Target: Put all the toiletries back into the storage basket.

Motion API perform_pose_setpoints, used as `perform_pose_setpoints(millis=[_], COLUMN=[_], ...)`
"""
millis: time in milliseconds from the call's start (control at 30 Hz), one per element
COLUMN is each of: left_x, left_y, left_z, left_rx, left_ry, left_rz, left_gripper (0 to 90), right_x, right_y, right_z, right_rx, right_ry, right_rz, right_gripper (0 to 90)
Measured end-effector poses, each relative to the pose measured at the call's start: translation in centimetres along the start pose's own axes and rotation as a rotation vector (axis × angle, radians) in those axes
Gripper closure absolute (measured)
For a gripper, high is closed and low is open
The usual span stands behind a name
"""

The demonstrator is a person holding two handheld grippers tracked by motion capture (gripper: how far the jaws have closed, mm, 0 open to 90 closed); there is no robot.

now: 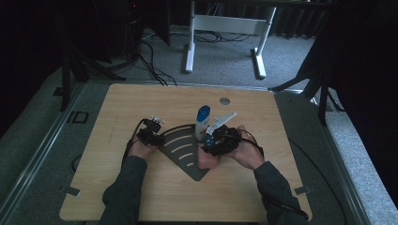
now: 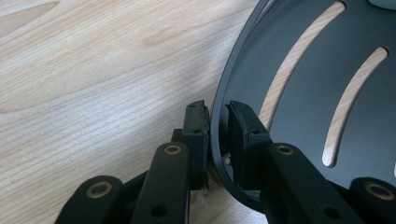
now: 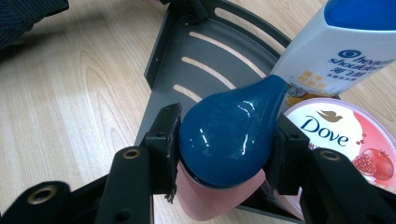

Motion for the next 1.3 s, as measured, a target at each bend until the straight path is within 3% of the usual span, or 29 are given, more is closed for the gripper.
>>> perform_pose_setpoints(millis=[467,633,667,900,1300], left_x=[-0.09,-0.10,-0.10,-0.10,-0.10], left_y=[0.20,0.21,0.21,0.19,0.19], left_z=[0.13,0.14,0.14,0.13,0.14], left_rx=[0.000,0.001,0.001,0.001,0.001], left_ry=[0.004,0.004,0.003,0.004,0.003], left_rz=[-0.005,-0.006,-0.006,-0.008,-0.009], left_gripper=[72.0,71.7,71.8,71.8,71.9], right_x=[0.81,0.53,0.42,0.29,0.00], right_y=[0.21,0.18,0.12,-0.15,-0.51], right_z=[-0.48,-0.71,-0.68,-0.51,0.03], right_rx=[0.015,0.017,0.017,0.016,-0.006], right_ry=[0.006,0.014,0.028,0.038,0.101], right_rz=[-0.028,-0.024,-0.001,-0.025,-0.053], right_gripper=[39.8,46.6,52.1,52.4,52.7])
Point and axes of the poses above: each handheld gripper's, and its own axes: x roughly backward along the jaws, z roughly out of its top, y roughly to its right, the point moved 3 cm from there along -x, roughly forward along the jaws, and after that the axes turned 10 degrees about -y, right-handed, at the moved point
